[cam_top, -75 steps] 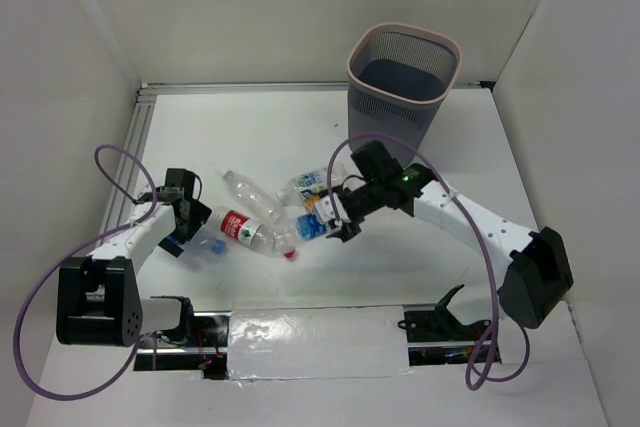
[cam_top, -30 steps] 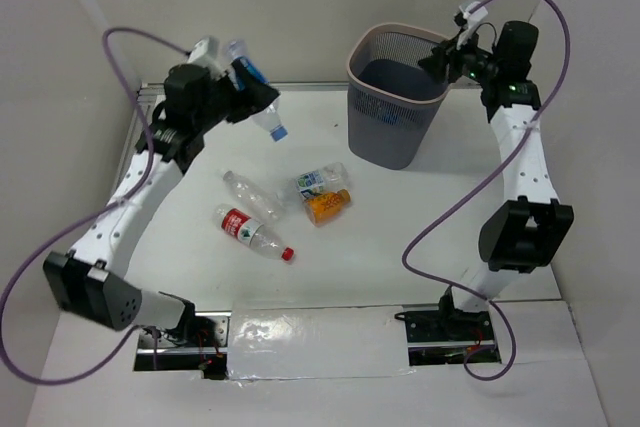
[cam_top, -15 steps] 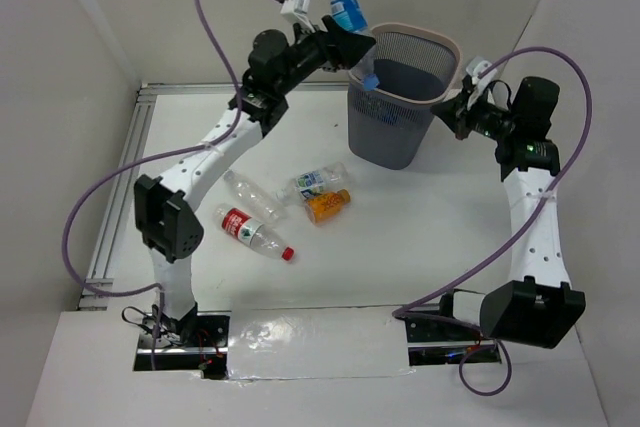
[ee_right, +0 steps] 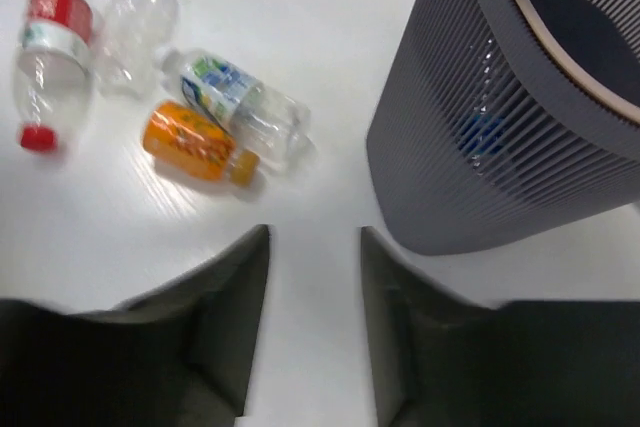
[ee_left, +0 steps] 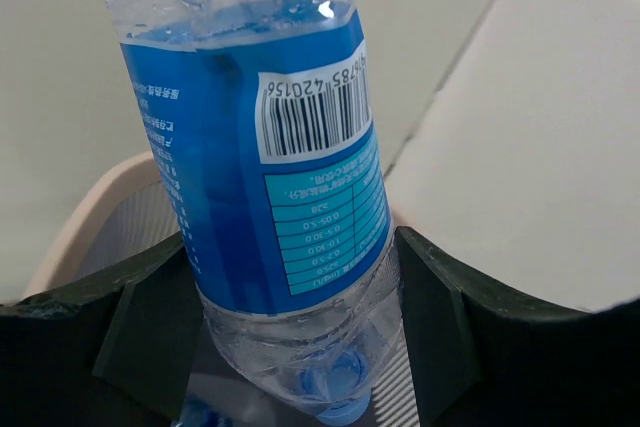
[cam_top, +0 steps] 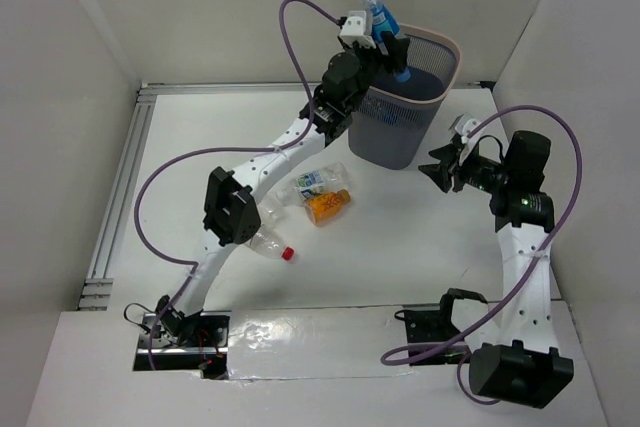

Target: Put the plastic bottles in the bin

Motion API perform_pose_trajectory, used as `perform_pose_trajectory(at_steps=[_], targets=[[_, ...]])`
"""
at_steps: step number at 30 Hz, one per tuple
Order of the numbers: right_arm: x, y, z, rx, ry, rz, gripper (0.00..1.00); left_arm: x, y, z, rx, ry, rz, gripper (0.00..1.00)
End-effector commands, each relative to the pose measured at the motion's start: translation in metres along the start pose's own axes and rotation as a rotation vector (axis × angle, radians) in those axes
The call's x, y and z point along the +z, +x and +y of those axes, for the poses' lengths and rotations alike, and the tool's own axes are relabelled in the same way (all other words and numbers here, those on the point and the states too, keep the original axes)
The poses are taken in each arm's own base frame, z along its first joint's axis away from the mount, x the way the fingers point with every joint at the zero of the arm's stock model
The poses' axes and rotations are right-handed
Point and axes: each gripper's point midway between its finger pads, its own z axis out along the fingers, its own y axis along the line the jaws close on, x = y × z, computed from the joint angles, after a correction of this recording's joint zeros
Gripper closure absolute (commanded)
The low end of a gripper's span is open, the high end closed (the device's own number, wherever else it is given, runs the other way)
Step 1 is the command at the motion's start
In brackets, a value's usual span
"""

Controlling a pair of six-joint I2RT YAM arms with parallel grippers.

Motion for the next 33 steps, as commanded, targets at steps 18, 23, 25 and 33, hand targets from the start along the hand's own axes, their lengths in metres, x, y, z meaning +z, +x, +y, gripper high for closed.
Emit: perform_pose_trajectory(at_steps=[18,23,25,33], targets=[[0.030,0.059,0.066,-0.229,-0.401,-0.053,0.05,-0.014,-0.093,-0.023,0.104,0.043,-0.107,0.00],[0.074,0.077,0.096,-0.407,-0.539,0.012,0.05,-0.073,-0.126,-0.005,0.091,-0.074,-0.017,0.00],[0.093,0.083,0.120,-0.475,-0.623,0.021,0.05,-0.117,-0.133,0.023,0.067,-0.198,0.045,0.00],[0.156,0.107,0.144,-0.659,-0.674,0.085,0.05,-0.322,-0.064,0.136,-0.043,-0.595,0.382,0.00]])
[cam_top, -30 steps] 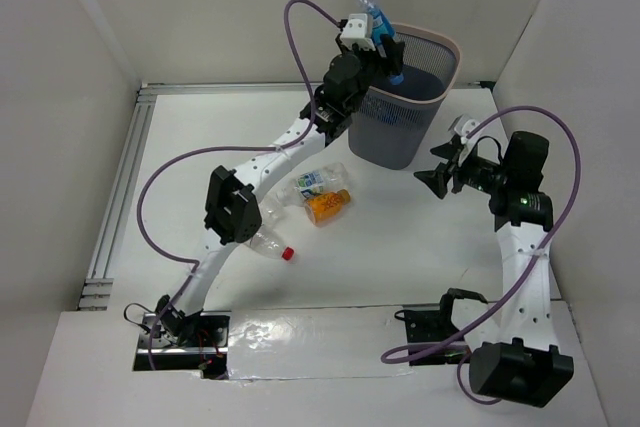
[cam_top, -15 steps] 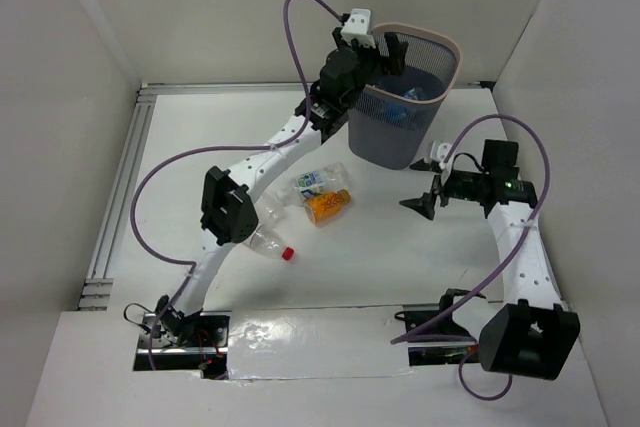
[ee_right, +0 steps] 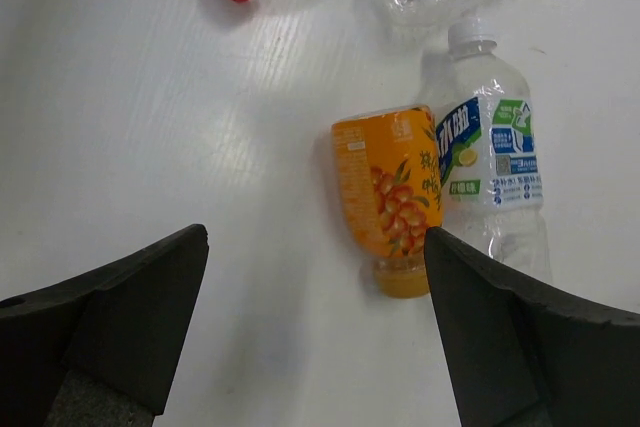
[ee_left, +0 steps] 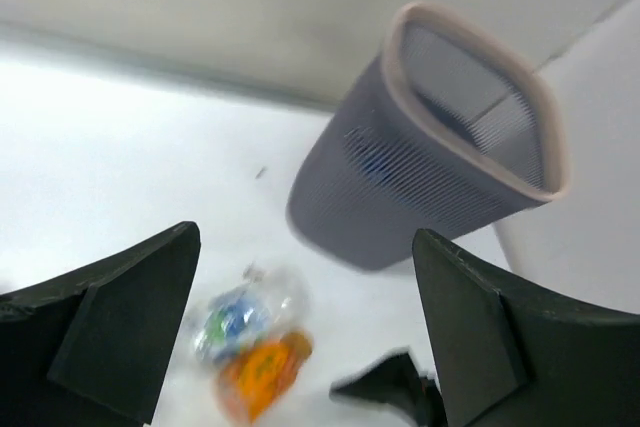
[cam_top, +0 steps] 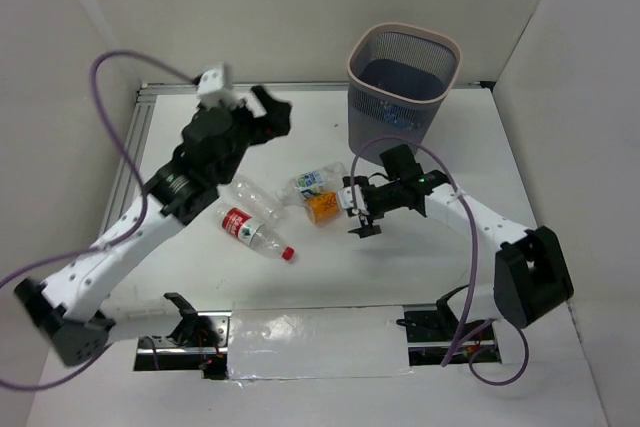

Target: Put the plastic bottles in the bin

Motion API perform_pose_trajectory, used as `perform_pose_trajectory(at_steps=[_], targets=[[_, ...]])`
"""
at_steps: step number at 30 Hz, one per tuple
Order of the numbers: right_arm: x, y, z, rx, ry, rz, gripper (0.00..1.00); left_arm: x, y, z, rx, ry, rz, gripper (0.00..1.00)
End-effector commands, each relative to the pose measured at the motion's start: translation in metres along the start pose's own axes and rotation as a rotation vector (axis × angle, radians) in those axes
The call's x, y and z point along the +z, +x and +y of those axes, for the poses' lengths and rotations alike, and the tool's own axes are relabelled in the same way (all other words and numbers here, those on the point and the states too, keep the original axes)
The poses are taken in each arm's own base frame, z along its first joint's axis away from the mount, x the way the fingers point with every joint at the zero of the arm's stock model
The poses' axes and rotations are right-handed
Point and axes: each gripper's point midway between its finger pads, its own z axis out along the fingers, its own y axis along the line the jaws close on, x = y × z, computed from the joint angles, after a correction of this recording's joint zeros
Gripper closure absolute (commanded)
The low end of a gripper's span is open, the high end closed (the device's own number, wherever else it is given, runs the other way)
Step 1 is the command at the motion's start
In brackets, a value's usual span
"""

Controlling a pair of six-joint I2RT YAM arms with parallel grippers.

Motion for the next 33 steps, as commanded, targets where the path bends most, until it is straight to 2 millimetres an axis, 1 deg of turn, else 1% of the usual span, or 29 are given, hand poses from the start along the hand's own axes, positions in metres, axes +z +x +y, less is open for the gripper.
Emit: perform_pose_trajectory(at_steps=[1,2,3,4,5,6,7,8,9,11,12,13,15,16,18,19,20,21,22,24,25,26,27,28,29,30,31,32,33], targets=[[0.018,0.008,-0.032,-0.140,0.067,0.072,0.05,-0.048,0.096,0.098,-0.102,-0.299,0.236,0.00],[0.026,0.018,-0.031,-0.130,0.054,0.097,0.05,-0.069,0.115,0.125,-0.106,-0.388,0.294,0.00],[0.035,0.024,-0.034,-0.144,0.054,0.112,0.05,-0.099,0.137,0.152,-0.171,-0.476,0.339,0.00],[0.038,0.021,-0.033,-0.149,0.048,0.108,0.05,-0.103,0.126,0.146,-0.247,-0.462,0.298,0.00],[0.045,0.028,-0.033,-0.144,0.034,0.119,0.05,-0.119,0.151,0.166,-0.260,-0.521,0.339,0.00],[0.047,0.033,-0.039,-0.146,0.056,0.141,0.05,-0.135,0.165,0.179,-0.285,-0.571,0.374,0.00],[0.054,0.028,-0.041,-0.151,0.055,0.138,0.05,-0.145,0.174,0.186,-0.323,-0.593,0.387,0.00],[0.061,0.036,-0.038,-0.146,0.043,0.154,0.05,-0.158,0.189,0.194,-0.408,-0.616,0.399,0.00],[0.064,0.036,-0.045,-0.164,0.060,0.171,0.05,-0.164,0.197,0.196,-0.441,-0.624,0.414,0.00],[0.072,0.037,-0.046,-0.174,0.065,0.186,0.05,-0.175,0.215,0.200,-0.518,-0.627,0.446,0.00],[0.074,0.043,-0.051,-0.169,0.083,0.202,0.05,-0.177,0.219,0.200,-0.534,-0.627,0.455,0.00],[0.077,0.037,-0.056,-0.191,0.096,0.200,0.05,-0.178,0.222,0.202,-0.541,-0.638,0.457,0.00],[0.085,0.044,-0.051,-0.178,0.081,0.218,0.05,-0.179,0.225,0.201,-0.557,-0.632,0.466,0.00],[0.084,0.040,-0.056,-0.185,0.090,0.214,0.05,-0.179,0.225,0.201,-0.557,-0.632,0.466,0.00],[0.092,0.046,-0.049,-0.175,0.061,0.218,0.05,-0.178,0.222,0.202,-0.540,-0.633,0.466,0.00],[0.092,0.043,-0.053,-0.181,0.069,0.215,0.05,-0.175,0.220,0.199,-0.545,-0.625,0.461,0.00],[0.097,0.049,-0.052,-0.172,0.056,0.220,0.05,-0.172,0.221,0.196,-0.551,-0.617,0.469,0.00],[0.099,0.046,-0.050,-0.177,0.050,0.216,0.05,-0.170,0.220,0.194,-0.555,-0.610,0.464,0.00],[0.103,0.048,-0.054,-0.175,0.048,0.217,0.06,-0.171,0.222,0.192,-0.560,-0.604,0.476,0.00],[0.107,0.056,-0.047,-0.160,0.015,0.232,0.09,-0.167,0.228,0.190,-0.573,-0.602,0.492,0.00],[0.109,0.057,-0.048,-0.151,0.003,0.237,0.16,-0.165,0.227,0.186,-0.583,-0.587,0.497,0.00],[0.105,0.060,-0.050,-0.153,0.001,0.244,0.21,-0.164,0.227,0.185,-0.581,-0.591,0.501,0.00],[0.107,0.064,-0.047,-0.138,-0.018,0.252,0.25,-0.163,0.230,0.186,-0.575,-0.602,0.508,0.00],[0.106,0.065,-0.050,-0.135,-0.022,0.249,0.29,-0.162,0.226,0.184,-0.579,-0.595,0.503,0.00],[0.108,0.069,-0.040,-0.106,-0.063,0.253,0.33,-0.162,0.229,0.185,-0.574,-0.604,0.510,0.00],[0.104,0.072,-0.041,-0.116,-0.071,0.261,0.41,-0.160,0.228,0.182,-0.582,-0.591,0.511,0.00],[0.102,0.069,-0.042,-0.102,-0.081,0.244,0.46,-0.159,0.230,0.180,-0.593,-0.590,0.517,0.00],[0.100,0.070,-0.032,-0.087,-0.126,0.248,0.50,-0.156,0.228,0.179,-0.599,-0.580,0.510,0.00],[0.097,0.070,-0.029,-0.073,-0.143,0.245,0.57,-0.156,0.228,0.178,-0.607,-0.581,0.514,0.00]])
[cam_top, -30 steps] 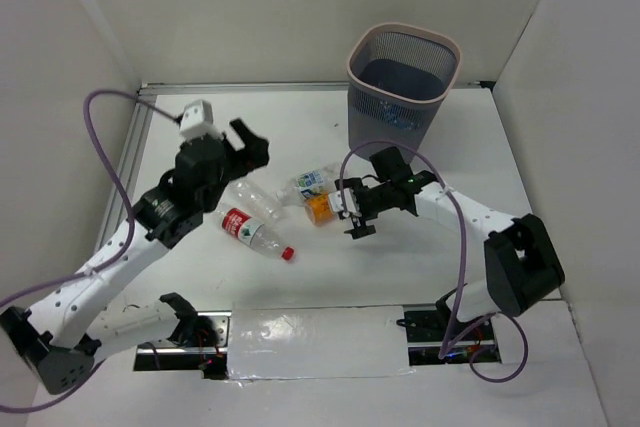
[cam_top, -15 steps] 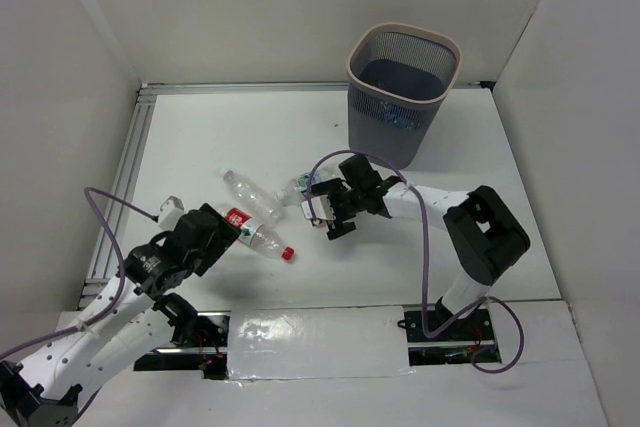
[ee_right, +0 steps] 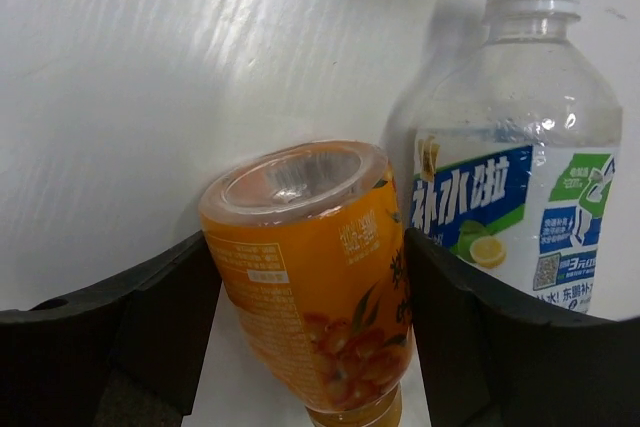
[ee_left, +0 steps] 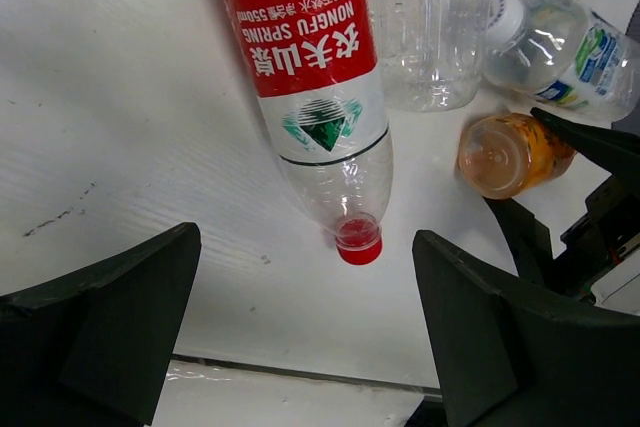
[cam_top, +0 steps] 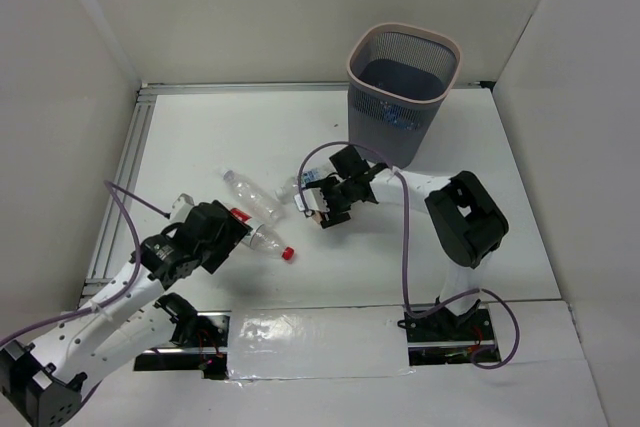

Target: Put the plastic bottles in the bin

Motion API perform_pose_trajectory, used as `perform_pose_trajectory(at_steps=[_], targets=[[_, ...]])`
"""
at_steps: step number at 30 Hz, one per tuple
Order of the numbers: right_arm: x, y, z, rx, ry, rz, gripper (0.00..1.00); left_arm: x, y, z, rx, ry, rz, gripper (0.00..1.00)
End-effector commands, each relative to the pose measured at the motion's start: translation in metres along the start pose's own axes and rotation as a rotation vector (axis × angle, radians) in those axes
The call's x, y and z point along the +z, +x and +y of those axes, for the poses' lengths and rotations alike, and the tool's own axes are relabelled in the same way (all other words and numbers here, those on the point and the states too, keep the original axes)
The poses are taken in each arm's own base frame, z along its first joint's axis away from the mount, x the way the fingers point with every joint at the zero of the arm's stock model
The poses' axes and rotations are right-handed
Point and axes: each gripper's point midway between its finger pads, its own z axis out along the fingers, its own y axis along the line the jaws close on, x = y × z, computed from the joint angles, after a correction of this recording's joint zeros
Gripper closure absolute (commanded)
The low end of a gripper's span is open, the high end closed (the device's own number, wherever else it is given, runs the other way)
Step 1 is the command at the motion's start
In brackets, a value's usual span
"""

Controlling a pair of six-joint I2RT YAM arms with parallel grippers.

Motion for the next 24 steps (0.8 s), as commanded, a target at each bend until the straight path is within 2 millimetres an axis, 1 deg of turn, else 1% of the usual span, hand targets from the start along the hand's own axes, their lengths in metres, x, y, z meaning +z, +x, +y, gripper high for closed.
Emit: perform_pose_trajectory(at_steps=[1,2,3,4,5,7,8,9,10,11,12,13,14,15,16,17,18,19,20,21,22,23,24], targets=[[-0.013,-0.008,0.007,0.019,-0.092,-0.031,0.60,-0.003,-0.001,-0.024,-0.063,0.069,0.019,0.00],[-0.019,-0.017,0.021,0.047,-0.154,-0.064,0.62,0.001,0.001,-0.019,-0.067,0.047,0.023,0.00],[-0.027,-0.024,0.020,0.055,-0.167,-0.092,0.64,0.001,0.001,-0.022,-0.089,0.058,0.030,0.00],[-0.034,-0.037,0.019,0.063,-0.181,-0.131,0.65,0.005,0.005,-0.019,-0.085,0.046,0.045,0.00],[-0.054,-0.063,0.013,0.080,-0.196,-0.217,0.65,0.008,0.003,-0.020,-0.093,0.042,0.039,0.00],[-0.076,-0.094,0.003,0.078,-0.199,-0.302,0.66,0.013,0.005,-0.026,-0.103,0.058,0.053,0.00],[-0.100,-0.124,-0.010,0.069,-0.188,-0.378,0.66,0.016,0.002,-0.029,-0.104,0.066,0.046,0.00],[-0.110,-0.141,-0.016,0.048,-0.178,-0.413,0.66,0.022,0.006,-0.027,-0.099,0.051,0.060,0.00],[-0.120,-0.157,-0.023,0.067,-0.167,-0.442,0.66,0.024,0.009,-0.029,-0.098,0.050,0.071,0.00],[-0.135,-0.172,-0.033,0.062,-0.133,-0.472,0.66,0.029,0.007,-0.028,-0.097,0.041,0.065,0.00],[-0.153,-0.195,-0.058,0.014,-0.057,-0.528,0.66,0.030,0.008,-0.032,-0.097,0.042,0.074,0.00],[-0.165,-0.207,-0.067,0.071,-0.036,-0.555,0.66,0.038,0.011,-0.029,-0.088,0.002,0.083,0.00],[-0.187,-0.218,-0.085,0.060,0.037,-0.578,0.66,0.038,0.011,-0.033,-0.064,0.001,0.093,0.00],[-0.203,-0.234,-0.108,0.003,0.127,-0.621,0.66,0.042,0.012,-0.032,-0.052,-0.015,0.096,0.00],[-0.221,-0.235,-0.124,0.076,0.180,-0.636,0.66,0.045,0.016,-0.029,-0.036,-0.033,0.114,0.00],[-0.241,-0.242,-0.141,0.065,0.259,-0.653,0.66,0.051,0.018,-0.027,-0.030,-0.062,0.121,0.00],[-0.262,-0.245,-0.170,0.035,0.391,-0.659,0.66,0.053,0.020,-0.024,-0.027,-0.079,0.125,0.00],[-0.279,-0.239,-0.186,0.099,0.460,-0.664,0.65,0.056,0.022,-0.025,-0.013,-0.077,0.134,0.00],[-0.296,-0.237,-0.205,0.113,0.540,-0.664,0.65,0.061,0.024,-0.023,0.004,-0.086,0.138,0.00],[-0.314,-0.228,-0.227,0.135,0.654,-0.650,0.65,0.063,0.024,-0.024,0.004,-0.085,0.137,0.00],[-0.323,-0.218,-0.238,0.174,0.695,-0.642,0.64,0.066,0.023,-0.029,0.000,-0.068,0.133,0.00],[-0.336,-0.196,-0.252,0.200,0.759,-0.604,0.64,0.066,0.023,-0.032,0.012,-0.055,0.130,0.00],[-0.348,-0.166,-0.269,0.269,0.832,-0.557,0.63,0.069,0.024,-0.035,0.019,-0.045,0.137,0.00]])
